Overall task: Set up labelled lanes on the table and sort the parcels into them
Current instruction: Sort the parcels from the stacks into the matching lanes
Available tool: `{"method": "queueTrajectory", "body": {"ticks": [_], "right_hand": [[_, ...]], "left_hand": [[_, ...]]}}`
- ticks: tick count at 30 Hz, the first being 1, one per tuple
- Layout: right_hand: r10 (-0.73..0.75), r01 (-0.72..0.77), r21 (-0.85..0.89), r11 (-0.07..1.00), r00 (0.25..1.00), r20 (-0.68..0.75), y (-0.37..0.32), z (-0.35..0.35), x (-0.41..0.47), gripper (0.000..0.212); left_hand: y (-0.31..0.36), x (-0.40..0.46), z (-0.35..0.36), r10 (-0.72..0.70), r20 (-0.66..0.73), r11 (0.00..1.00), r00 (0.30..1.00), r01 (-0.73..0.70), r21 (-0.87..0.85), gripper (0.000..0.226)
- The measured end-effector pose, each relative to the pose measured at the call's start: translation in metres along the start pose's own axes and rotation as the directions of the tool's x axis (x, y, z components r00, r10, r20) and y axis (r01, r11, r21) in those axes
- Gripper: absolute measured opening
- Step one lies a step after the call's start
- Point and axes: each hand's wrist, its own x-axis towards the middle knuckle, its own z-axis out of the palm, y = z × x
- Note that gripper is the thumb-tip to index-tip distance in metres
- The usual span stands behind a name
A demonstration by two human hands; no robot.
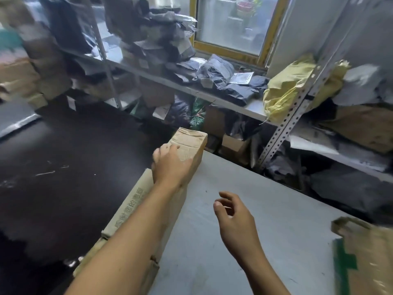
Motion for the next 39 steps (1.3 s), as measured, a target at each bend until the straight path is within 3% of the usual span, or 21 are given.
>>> {"method": "queueTrajectory", "body": {"ticks": [3, 6, 8, 10, 12, 15, 17, 19, 24, 29, 31, 35, 37, 39], "right_hand": [[0.026, -0.026, -0.006, 1.0, 0.999, -0.032, 0.003, -0.004, 0.011, 0.018], [0.05, -0.051, -0.016, 0.999, 0.997, -0.058, 0.007, -0.009, 0.018, 0.019], [0.063, -0.065, -0.017, 0.998, 0.995, -0.074, 0.01, -0.015, 0.021, 0.018], [0.08, -0.081, -0.01, 0.997, 0.993, -0.083, 0.015, -0.019, 0.022, 0.019], [0.096, -0.097, -0.003, 0.995, 0.991, -0.093, 0.018, -0.024, 0.023, 0.018], [0.1, -0.099, 0.016, 0.995, 0.989, -0.106, 0.022, -0.032, 0.024, 0.018], [0.098, -0.096, 0.027, 0.995, 0.989, -0.107, 0.023, -0.038, 0.023, 0.017], [0.092, -0.088, 0.044, 0.995, 0.99, -0.111, 0.023, -0.047, 0.022, 0.016], [0.1, -0.081, 0.121, 0.989, 0.982, -0.158, 0.033, -0.075, 0.014, 0.017], [0.177, -0.129, 0.248, 0.96, 0.967, -0.183, 0.06, -0.11, -0.01, 0.03], [0.244, -0.185, 0.34, 0.922, 0.96, -0.137, 0.072, -0.126, -0.023, 0.038], [0.311, -0.285, 0.517, 0.807, 0.95, 0.039, 0.091, -0.155, -0.054, 0.026], [0.304, -0.254, 0.566, 0.784, 0.953, 0.006, 0.103, -0.166, -0.071, 0.025], [0.282, -0.208, 0.599, 0.773, 0.959, -0.031, 0.114, -0.176, -0.087, 0.025]], "left_hand": [[0.005, 0.033, 0.015, -0.002, 0.167, 0.976, 0.986, -0.034, 0.214, 0.081], [0.001, 0.051, 0.027, -0.103, 0.318, 0.963, 0.942, 0.014, 0.27, 0.089], [-0.004, 0.056, 0.03, -0.132, 0.329, 0.951, 0.935, 0.026, 0.309, 0.085], [-0.007, 0.058, 0.029, -0.155, 0.254, 0.947, 0.955, 0.07, 0.312, 0.081], [-0.007, 0.06, 0.026, -0.132, 0.199, 0.974, 0.971, 0.089, 0.21, 0.078], [0.001, 0.059, 0.016, -0.051, 0.218, 0.982, 0.975, 0.089, -0.169, 0.074], [0.013, 0.044, 0.006, 0.012, 0.305, 0.858, 0.952, 0.147, -0.492, 0.069], [0.027, 0.019, 0.001, 0.078, 0.422, 0.726, 0.903, 0.238, -0.645, 0.056], [0.052, -0.054, 0.016, 0.121, 0.57, 0.62, 0.813, 0.386, -0.683, 0.032], [0.072, -0.123, 0.044, 0.146, 0.643, 0.574, 0.752, 0.464, -0.674, 0.051], [0.079, -0.15, 0.052, 0.157, 0.661, 0.545, 0.734, 0.494, -0.677, 0.059], [0.088, -0.207, 0.069, 0.138, 0.714, 0.513, 0.687, 0.567, -0.644, 0.055], [0.092, -0.231, 0.076, 0.112, 0.648, 0.552, 0.754, 0.495, -0.671, 0.041], [0.096, -0.25, 0.078, 0.075, 0.476, 0.64, 0.876, 0.324, -0.697, 0.035]]}}
